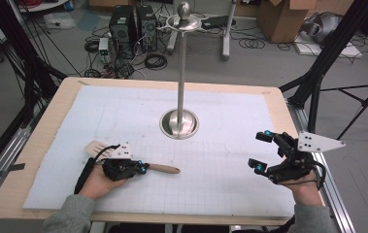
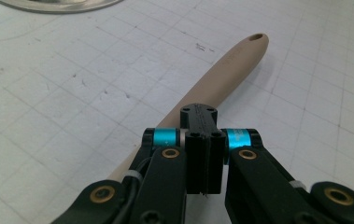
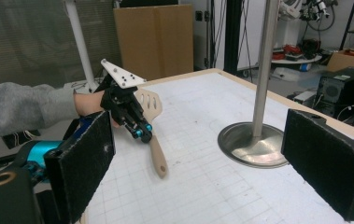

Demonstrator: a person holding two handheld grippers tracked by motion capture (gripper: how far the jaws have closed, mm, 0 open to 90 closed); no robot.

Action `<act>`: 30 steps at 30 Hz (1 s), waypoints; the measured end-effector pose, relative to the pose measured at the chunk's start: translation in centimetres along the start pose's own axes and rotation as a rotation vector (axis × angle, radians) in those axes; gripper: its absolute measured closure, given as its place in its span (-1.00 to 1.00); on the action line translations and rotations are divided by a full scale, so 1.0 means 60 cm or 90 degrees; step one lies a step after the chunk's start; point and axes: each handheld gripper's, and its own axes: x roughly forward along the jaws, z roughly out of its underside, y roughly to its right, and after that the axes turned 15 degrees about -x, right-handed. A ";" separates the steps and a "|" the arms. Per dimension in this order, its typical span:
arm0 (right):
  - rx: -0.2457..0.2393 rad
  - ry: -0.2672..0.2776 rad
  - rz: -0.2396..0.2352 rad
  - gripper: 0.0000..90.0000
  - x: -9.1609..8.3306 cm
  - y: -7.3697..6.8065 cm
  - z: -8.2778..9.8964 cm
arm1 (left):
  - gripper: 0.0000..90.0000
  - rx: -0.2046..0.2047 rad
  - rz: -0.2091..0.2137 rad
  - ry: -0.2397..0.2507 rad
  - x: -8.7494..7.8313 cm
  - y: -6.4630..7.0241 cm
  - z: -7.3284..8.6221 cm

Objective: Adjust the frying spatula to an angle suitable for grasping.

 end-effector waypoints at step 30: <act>0.007 0.000 -0.012 -0.81 0.002 -0.003 0.008 | 0.99 -0.045 -0.146 -0.005 -0.030 -0.042 -0.010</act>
